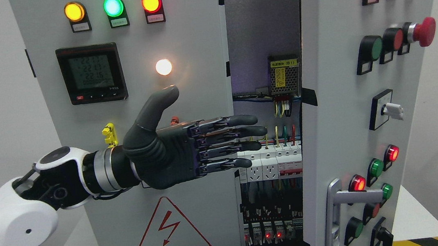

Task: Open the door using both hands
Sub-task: 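Push the left hand into the gap and swing the button door outward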

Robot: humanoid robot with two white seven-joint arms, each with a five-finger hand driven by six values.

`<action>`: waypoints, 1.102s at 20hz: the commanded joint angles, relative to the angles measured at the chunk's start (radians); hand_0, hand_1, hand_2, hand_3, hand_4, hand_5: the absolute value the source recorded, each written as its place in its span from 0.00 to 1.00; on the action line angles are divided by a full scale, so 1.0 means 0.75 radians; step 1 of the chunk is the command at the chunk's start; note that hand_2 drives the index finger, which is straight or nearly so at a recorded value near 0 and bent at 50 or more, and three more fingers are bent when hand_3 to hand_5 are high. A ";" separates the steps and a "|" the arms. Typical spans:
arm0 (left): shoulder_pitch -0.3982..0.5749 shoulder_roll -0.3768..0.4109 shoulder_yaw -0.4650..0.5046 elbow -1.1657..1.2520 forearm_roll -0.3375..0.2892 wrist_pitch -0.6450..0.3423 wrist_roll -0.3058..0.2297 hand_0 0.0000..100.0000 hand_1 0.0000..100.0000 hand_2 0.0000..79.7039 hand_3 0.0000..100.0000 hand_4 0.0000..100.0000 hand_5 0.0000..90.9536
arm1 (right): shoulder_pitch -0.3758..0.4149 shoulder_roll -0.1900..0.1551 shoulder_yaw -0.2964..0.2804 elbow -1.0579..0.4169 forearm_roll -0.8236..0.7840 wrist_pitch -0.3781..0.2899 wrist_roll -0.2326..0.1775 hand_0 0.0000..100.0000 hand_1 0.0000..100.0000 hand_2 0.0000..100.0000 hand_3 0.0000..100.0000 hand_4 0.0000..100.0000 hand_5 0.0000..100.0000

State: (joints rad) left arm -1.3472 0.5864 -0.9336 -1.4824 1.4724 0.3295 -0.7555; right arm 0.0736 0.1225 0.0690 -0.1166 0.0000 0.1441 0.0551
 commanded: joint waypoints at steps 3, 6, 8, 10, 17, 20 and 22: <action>-0.059 -0.401 -0.021 0.148 -0.008 0.000 0.011 0.00 0.00 0.00 0.00 0.00 0.00 | 0.000 0.000 0.000 0.000 -0.004 0.000 0.000 0.00 0.00 0.00 0.00 0.00 0.00; -0.069 -0.446 -0.023 0.152 -0.026 0.000 0.052 0.00 0.00 0.00 0.00 0.00 0.00 | 0.000 0.000 0.000 0.000 -0.004 0.000 0.000 0.00 0.00 0.00 0.00 0.00 0.00; -0.067 -0.475 -0.023 0.148 -0.061 0.000 0.085 0.00 0.00 0.00 0.00 0.00 0.00 | 0.000 0.000 0.000 0.000 -0.004 0.000 0.000 0.00 0.00 0.00 0.00 0.00 0.00; -0.067 -0.502 -0.023 0.140 -0.071 0.002 0.103 0.00 0.00 0.00 0.00 0.00 0.00 | 0.000 0.000 0.000 0.000 -0.004 0.000 0.000 0.00 0.00 0.00 0.00 0.00 0.00; -0.057 -0.612 -0.040 -0.020 -0.184 0.080 0.301 0.00 0.00 0.00 0.00 0.00 0.00 | 0.000 0.000 0.000 0.000 -0.004 0.000 0.000 0.00 0.00 0.00 0.00 0.00 0.00; -0.063 -0.675 -0.040 -0.026 -0.184 0.070 0.400 0.00 0.00 0.00 0.00 0.00 0.00 | 0.000 0.000 0.000 0.000 -0.004 0.000 0.000 0.00 0.00 0.00 0.00 0.00 0.00; -0.069 -0.706 -0.040 -0.020 -0.184 0.068 0.414 0.00 0.00 0.00 0.00 0.00 0.00 | 0.000 -0.002 0.000 0.000 -0.004 0.000 0.002 0.00 0.00 0.00 0.00 0.00 0.00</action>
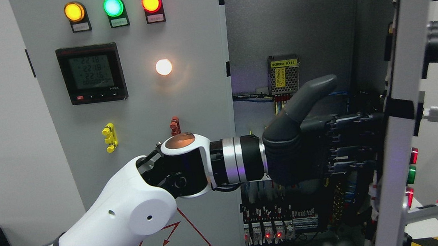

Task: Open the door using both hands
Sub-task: 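Push the left hand into the gap and swing the button door outward, then keep pushing the button door wide open with the left forearm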

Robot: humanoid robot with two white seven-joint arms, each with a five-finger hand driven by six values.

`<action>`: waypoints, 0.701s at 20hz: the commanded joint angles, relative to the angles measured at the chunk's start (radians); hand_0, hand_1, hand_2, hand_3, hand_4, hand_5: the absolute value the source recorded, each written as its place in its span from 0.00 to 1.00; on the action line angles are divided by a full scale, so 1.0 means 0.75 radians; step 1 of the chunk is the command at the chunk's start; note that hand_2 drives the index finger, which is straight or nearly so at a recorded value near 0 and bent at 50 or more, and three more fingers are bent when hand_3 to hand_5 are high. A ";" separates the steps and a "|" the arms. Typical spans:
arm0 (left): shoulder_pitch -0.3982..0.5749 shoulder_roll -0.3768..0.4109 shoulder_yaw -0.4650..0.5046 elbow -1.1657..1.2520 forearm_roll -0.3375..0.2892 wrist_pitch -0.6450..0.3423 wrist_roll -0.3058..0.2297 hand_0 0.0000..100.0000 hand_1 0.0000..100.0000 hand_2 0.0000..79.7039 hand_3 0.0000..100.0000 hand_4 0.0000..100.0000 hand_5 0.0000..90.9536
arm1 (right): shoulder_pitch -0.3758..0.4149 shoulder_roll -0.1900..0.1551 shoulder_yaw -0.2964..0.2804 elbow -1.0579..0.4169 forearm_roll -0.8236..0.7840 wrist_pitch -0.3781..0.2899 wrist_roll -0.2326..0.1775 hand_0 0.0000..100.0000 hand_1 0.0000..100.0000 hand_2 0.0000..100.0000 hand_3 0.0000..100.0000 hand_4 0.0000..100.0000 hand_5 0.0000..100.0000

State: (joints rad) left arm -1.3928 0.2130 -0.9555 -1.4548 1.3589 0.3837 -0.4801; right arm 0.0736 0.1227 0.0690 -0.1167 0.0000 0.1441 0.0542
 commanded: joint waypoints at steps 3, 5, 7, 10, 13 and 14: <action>-0.073 -0.241 -0.077 -0.044 -0.016 -0.012 0.049 0.00 0.00 0.00 0.00 0.00 0.00 | 0.000 0.000 0.000 0.000 -0.004 0.000 0.001 0.00 0.00 0.00 0.00 0.00 0.00; -0.137 -0.243 -0.161 -0.042 -0.010 -0.045 0.049 0.00 0.00 0.00 0.00 0.00 0.00 | 0.000 0.000 0.000 0.000 -0.004 0.000 0.001 0.00 0.00 0.00 0.00 0.00 0.00; -0.174 -0.247 -0.207 -0.038 0.055 -0.096 0.051 0.00 0.00 0.00 0.00 0.00 0.00 | 0.000 0.000 0.000 0.000 -0.004 0.000 0.001 0.00 0.00 0.00 0.00 0.00 0.00; -0.235 -0.270 -0.282 0.005 0.141 -0.155 0.098 0.00 0.00 0.00 0.00 0.00 0.00 | 0.000 0.000 0.000 0.000 -0.004 0.000 0.001 0.00 0.00 0.00 0.00 0.00 0.00; -0.272 -0.300 -0.399 0.101 0.164 -0.241 0.096 0.00 0.00 0.00 0.00 0.00 0.00 | 0.000 0.000 0.000 0.000 -0.004 0.000 0.003 0.00 0.00 0.00 0.00 0.00 0.00; -0.282 -0.308 -0.431 0.123 0.178 -0.260 0.096 0.00 0.00 0.00 0.00 0.00 0.00 | 0.000 -0.002 0.000 0.000 -0.004 0.000 0.001 0.00 0.00 0.00 0.00 0.00 0.00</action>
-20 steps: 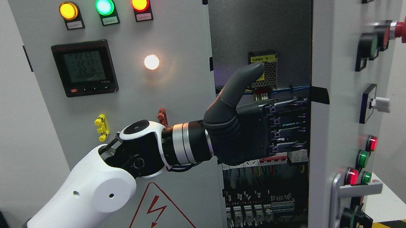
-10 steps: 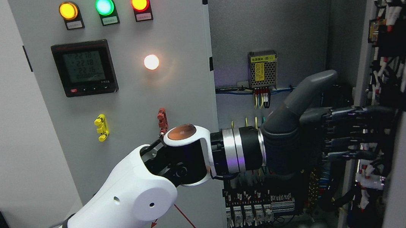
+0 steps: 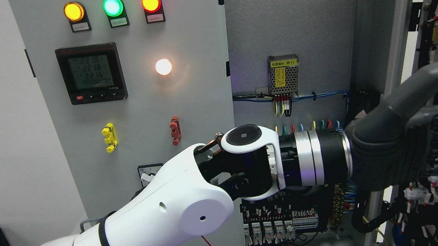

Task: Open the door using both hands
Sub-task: 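Keep pushing the button door wide open with the left forearm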

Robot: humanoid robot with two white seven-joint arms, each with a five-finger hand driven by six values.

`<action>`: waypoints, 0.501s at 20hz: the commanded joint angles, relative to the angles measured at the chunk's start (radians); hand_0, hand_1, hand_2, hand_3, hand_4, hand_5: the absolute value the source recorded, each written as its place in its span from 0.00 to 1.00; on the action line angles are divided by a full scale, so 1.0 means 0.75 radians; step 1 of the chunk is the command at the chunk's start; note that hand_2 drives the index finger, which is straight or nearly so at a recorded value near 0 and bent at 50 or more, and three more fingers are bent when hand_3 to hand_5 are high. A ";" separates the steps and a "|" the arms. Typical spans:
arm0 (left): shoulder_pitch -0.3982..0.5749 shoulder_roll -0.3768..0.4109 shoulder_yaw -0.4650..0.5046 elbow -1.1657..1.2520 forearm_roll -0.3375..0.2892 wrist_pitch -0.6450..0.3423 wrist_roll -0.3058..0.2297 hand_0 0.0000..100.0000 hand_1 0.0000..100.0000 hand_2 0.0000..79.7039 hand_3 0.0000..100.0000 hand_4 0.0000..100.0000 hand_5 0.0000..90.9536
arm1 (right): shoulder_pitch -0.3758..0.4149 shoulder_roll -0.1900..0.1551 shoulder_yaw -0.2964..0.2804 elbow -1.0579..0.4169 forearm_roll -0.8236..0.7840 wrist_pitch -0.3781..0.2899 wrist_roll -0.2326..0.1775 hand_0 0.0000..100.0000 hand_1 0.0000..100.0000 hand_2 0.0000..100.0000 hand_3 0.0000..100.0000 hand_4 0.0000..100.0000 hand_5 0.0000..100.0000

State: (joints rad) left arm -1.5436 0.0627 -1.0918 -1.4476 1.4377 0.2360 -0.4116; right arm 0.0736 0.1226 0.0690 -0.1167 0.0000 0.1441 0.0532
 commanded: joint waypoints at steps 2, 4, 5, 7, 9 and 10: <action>-0.104 -0.133 -0.321 0.155 0.102 -0.094 0.007 0.00 0.00 0.00 0.00 0.00 0.00 | 0.000 -0.002 0.000 0.000 -0.004 0.000 0.005 0.00 0.00 0.00 0.00 0.00 0.00; -0.128 -0.163 -0.393 0.200 0.130 -0.155 0.009 0.00 0.00 0.00 0.00 0.00 0.00 | 0.000 0.000 0.000 0.000 -0.004 0.000 0.003 0.00 0.00 0.00 0.00 0.00 0.00; -0.140 -0.188 -0.436 0.230 0.141 -0.181 0.009 0.00 0.00 0.00 0.00 0.00 0.00 | 0.000 0.000 0.000 0.000 -0.004 0.000 0.003 0.00 0.00 0.00 0.00 0.00 0.00; -0.153 -0.257 -0.514 0.306 0.155 -0.237 0.011 0.00 0.00 0.00 0.00 0.00 0.00 | 0.000 0.000 0.000 0.000 -0.004 0.000 0.003 0.00 0.00 0.00 0.00 0.00 0.00; -0.153 -0.312 -0.545 0.355 0.167 -0.282 0.033 0.00 0.00 0.00 0.00 0.00 0.00 | 0.000 0.000 0.000 0.000 -0.004 0.000 0.003 0.00 0.00 0.00 0.00 0.00 0.00; -0.155 -0.339 -0.549 0.386 0.177 -0.286 0.056 0.00 0.00 0.00 0.00 0.00 0.00 | 0.000 0.000 0.000 0.000 -0.004 0.000 0.005 0.00 0.00 0.00 0.00 0.00 0.00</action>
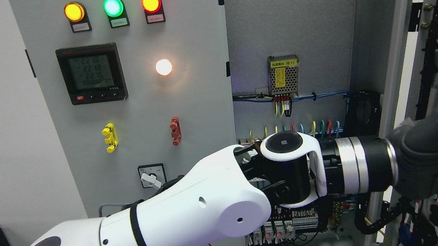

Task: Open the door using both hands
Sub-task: 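Keep pushing the button door wide open with the left forearm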

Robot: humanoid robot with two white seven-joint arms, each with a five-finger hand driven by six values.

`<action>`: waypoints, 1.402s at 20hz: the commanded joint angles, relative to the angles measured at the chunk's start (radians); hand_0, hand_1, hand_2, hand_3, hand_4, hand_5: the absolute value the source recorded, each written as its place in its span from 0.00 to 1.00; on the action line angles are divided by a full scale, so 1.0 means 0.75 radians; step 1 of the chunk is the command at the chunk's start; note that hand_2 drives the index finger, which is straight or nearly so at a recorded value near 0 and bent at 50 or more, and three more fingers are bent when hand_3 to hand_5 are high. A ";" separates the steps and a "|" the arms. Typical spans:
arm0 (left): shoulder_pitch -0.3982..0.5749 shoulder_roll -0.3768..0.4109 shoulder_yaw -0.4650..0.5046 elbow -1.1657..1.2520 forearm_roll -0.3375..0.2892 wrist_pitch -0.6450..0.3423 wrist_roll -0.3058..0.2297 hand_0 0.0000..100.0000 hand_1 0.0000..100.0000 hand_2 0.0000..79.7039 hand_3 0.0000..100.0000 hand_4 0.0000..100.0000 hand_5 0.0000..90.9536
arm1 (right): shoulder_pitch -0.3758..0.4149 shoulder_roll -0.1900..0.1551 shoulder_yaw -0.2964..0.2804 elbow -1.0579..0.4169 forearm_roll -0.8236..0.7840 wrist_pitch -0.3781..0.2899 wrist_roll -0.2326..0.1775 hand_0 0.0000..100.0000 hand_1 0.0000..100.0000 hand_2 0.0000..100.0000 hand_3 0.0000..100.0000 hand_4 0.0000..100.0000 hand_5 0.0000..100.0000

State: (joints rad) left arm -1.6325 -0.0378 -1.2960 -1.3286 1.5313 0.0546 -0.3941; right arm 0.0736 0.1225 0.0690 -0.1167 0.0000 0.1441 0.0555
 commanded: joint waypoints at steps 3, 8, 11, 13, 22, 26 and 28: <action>-0.040 -0.207 -0.285 0.236 0.091 -0.050 0.080 0.00 0.00 0.00 0.00 0.00 0.00 | 0.000 0.000 0.000 0.000 -0.004 0.000 0.000 0.00 0.00 0.00 0.00 0.00 0.00; -0.047 -0.205 -0.285 0.248 0.110 -0.050 0.129 0.00 0.00 0.00 0.00 0.00 0.00 | 0.000 0.000 0.000 0.000 -0.004 0.000 0.000 0.00 0.00 0.00 0.00 0.00 0.00; -0.049 -0.205 -0.278 0.248 0.114 -0.050 0.163 0.00 0.00 0.00 0.00 0.00 0.00 | 0.000 0.000 0.000 0.000 -0.004 0.000 0.000 0.00 0.00 0.00 0.00 0.00 0.00; -0.049 -0.203 -0.264 0.236 0.114 -0.048 0.155 0.00 0.00 0.00 0.00 0.00 0.00 | 0.000 0.000 0.000 0.000 -0.004 0.000 0.002 0.00 0.00 0.00 0.00 0.00 0.00; -0.065 0.205 -0.076 0.074 0.112 0.107 0.020 0.00 0.00 0.00 0.00 0.00 0.00 | 0.000 0.000 0.000 0.000 -0.004 0.000 0.000 0.00 0.00 0.00 0.00 0.00 0.00; 0.029 0.592 -0.086 -0.261 0.094 0.215 0.016 0.00 0.00 0.00 0.00 0.00 0.00 | 0.000 0.000 0.000 0.000 -0.004 0.000 0.002 0.00 0.00 0.00 0.00 0.00 0.00; 0.194 0.727 -0.088 -0.396 0.033 0.268 0.030 0.00 0.00 0.00 0.00 0.00 0.00 | 0.000 0.000 0.000 0.000 -0.004 0.000 0.002 0.00 0.00 0.00 0.00 0.00 0.00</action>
State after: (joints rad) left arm -1.6299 0.0888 -1.3890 -1.3140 1.6009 0.2066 -0.3782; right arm 0.0736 0.1226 0.0690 -0.1166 0.0000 0.1441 0.0563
